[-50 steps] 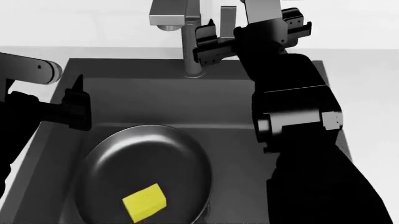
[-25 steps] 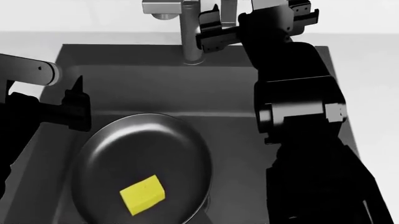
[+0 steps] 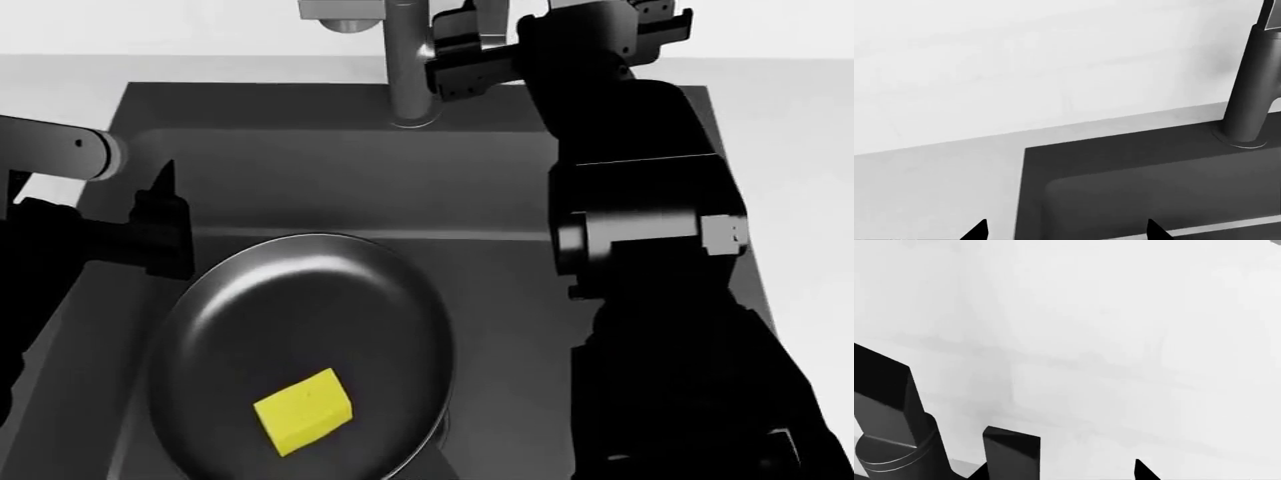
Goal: Pick the pan and sponge and place them into the sink. Then turn on the water.
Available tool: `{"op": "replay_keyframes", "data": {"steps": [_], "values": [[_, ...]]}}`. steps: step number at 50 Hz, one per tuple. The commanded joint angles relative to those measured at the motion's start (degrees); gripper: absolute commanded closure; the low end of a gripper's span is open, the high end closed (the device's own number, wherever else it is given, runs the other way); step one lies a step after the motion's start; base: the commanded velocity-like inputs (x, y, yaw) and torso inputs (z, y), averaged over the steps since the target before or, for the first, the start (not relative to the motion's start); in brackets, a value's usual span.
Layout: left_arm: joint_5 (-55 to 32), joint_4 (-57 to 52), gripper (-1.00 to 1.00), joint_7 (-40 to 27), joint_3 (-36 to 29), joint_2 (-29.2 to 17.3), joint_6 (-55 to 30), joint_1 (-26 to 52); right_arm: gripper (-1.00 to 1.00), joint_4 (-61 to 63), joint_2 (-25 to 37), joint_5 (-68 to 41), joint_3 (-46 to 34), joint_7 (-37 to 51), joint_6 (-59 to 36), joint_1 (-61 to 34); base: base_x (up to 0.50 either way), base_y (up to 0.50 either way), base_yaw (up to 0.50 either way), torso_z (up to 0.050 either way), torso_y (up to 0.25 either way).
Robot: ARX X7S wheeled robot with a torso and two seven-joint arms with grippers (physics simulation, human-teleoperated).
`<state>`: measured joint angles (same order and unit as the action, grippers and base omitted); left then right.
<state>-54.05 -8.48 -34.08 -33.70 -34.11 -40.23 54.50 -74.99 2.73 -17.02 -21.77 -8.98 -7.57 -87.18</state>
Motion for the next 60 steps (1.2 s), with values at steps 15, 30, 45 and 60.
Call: {"op": "replay_keyframes", "data": {"steps": [15,30,45,60], "values": [[-0.8,1.2,-1.0,0.6,1.1,1.3,1.3,-0.3,-1.0,0.3,0.8,4.4,5.5,0.5,-0.1,1.1,0.0,0.0,0.0,0.0,0.0],[-0.8,1.2,-1.0,0.3,1.0,1.3,1.0,0.0,-1.0,5.5,2.1,3.1,6.9,1.4,-3.0,3.4,0.0,0.0,0.0,0.0,0.0],[-1.1,1.7,-1.0,0.4,1.1,1.5,0.9,0.4,-1.0,9.1,3.0,2.3,6.8,1.8,-5.4,4.8,0.0,0.0,0.0,0.0,0.0],[-1.5,1.6,-1.0,-0.1,1.4,1.4,1.0,-0.1,-1.0,18.4,3.9,-1.8,9.2,1.1,-10.0,7.4,0.0,0.0,0.0,0.0,0.0]]}}
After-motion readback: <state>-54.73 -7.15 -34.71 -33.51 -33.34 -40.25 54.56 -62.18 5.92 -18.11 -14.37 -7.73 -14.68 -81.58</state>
